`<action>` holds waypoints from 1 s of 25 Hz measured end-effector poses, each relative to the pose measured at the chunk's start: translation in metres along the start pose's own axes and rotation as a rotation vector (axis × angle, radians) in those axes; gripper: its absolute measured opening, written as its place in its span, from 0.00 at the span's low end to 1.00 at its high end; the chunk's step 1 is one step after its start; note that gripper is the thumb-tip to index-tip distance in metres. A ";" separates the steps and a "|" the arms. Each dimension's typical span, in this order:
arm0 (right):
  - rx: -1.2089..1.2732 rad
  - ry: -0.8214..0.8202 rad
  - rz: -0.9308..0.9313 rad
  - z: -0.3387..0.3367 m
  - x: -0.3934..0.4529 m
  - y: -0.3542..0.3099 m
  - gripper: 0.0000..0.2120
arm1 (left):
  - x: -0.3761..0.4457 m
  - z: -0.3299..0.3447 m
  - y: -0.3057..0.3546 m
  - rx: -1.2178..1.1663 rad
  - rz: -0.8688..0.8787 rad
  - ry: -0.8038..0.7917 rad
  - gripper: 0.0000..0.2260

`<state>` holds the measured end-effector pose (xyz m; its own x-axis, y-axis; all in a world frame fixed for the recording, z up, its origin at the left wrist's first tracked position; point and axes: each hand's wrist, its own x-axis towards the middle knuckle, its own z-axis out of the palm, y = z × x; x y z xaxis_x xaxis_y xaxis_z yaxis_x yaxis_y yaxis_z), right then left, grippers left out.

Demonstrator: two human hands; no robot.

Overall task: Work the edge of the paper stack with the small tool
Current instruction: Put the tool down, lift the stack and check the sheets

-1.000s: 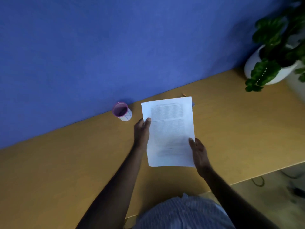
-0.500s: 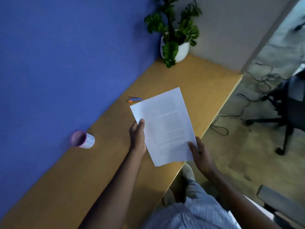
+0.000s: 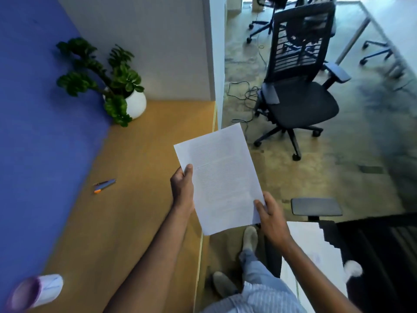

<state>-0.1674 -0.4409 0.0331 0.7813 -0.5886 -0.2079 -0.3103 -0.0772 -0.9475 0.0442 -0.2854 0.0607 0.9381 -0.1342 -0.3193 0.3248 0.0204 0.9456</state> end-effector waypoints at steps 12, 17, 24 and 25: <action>-0.225 -0.560 -0.094 0.178 0.027 -0.013 0.05 | -0.055 -0.219 -0.045 -0.163 -0.160 0.624 0.06; -0.303 -0.722 -0.109 0.250 0.040 -0.023 0.04 | -0.076 -0.255 -0.077 -0.102 -0.330 0.733 0.06; -0.549 -0.898 -0.224 0.330 0.068 -0.041 0.18 | -0.047 -0.282 -0.083 0.023 -0.397 0.917 0.09; -0.583 -0.915 -0.223 0.339 0.073 -0.042 0.21 | -0.040 -0.287 -0.084 0.056 -0.417 0.931 0.10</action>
<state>0.0858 -0.2077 -0.0241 0.8821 0.2836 -0.3760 -0.1328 -0.6163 -0.7763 0.0140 0.0023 -0.0238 0.4803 0.7039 -0.5234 0.6633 0.0990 0.7418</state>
